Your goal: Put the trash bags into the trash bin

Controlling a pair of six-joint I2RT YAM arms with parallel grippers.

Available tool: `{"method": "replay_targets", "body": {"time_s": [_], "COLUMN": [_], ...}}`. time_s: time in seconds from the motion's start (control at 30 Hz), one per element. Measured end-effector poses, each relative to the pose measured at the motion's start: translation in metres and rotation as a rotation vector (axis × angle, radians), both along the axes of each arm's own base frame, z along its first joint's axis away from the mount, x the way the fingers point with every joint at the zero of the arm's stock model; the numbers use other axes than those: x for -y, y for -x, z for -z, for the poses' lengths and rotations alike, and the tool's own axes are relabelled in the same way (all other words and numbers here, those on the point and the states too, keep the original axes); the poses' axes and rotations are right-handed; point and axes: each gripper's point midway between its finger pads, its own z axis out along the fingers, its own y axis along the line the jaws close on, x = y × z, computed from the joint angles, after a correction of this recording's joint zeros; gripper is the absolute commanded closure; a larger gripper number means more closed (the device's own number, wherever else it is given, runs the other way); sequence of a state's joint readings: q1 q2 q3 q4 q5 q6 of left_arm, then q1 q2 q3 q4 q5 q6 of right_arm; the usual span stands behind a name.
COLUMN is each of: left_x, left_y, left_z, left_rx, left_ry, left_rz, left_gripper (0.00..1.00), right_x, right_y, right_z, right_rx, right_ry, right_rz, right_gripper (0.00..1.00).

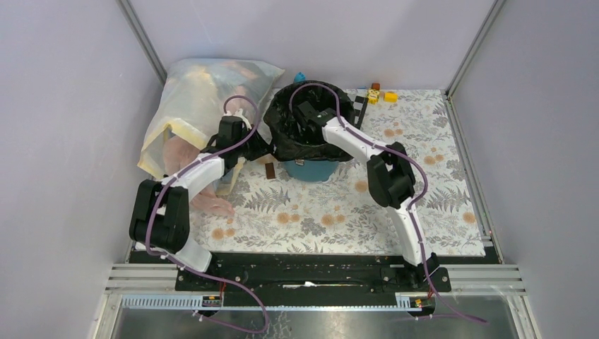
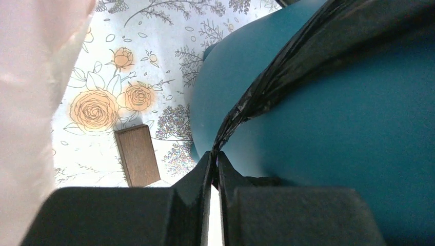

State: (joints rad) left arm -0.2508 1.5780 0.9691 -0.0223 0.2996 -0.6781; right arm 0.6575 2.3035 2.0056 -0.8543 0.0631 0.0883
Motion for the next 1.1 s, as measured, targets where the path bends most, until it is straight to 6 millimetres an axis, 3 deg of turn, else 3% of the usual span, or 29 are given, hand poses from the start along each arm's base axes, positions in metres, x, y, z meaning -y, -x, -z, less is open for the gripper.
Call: {"method": "replay_targets", "body": {"time_s": [0.17,0.33,0.53,0.63,0.87,0.97,1.1], "left_x": [-0.005,-0.009,-0.016,-0.021,-0.04,-0.047,-0.057], "left_y": [0.003,0.003,0.01,0.012,0.029,0.04,0.056], "left_z": [-0.015,-0.022,-0.026,-0.034,-0.08,-0.102,-0.125], "left_rx": [0.026,0.041,0.035,0.054,0.152,0.205,0.254], "left_ry": [-0.016,-0.032,-0.061,-0.078,-0.109,-0.116,-0.124], "left_rz": [-0.016,-0.026,-0.041,-0.059,-0.119,-0.139,-0.164], "left_gripper": [0.91,0.86,0.72,0.68,0.6,0.56,0.5], "right_x": [-0.005,-0.012,-0.009,-0.002,0.044,0.068,0.093], "right_y": [-0.006,-0.018,-0.032,-0.032,-0.014,-0.004,0.004], "right_z": [-0.038,-0.109,-0.183,-0.216,-0.284,-0.302,-0.306], "right_rx": [0.063,0.201,0.363,0.433,0.599,0.655,0.681], "right_ry": [-0.051,-0.148,-0.211,-0.232,-0.216,-0.193,-0.168], "right_rz": [0.007,0.02,0.053,0.074,0.173,0.233,0.299], "right_gripper": [0.85,0.79,0.63,0.45,0.15,0.09,0.06]}}
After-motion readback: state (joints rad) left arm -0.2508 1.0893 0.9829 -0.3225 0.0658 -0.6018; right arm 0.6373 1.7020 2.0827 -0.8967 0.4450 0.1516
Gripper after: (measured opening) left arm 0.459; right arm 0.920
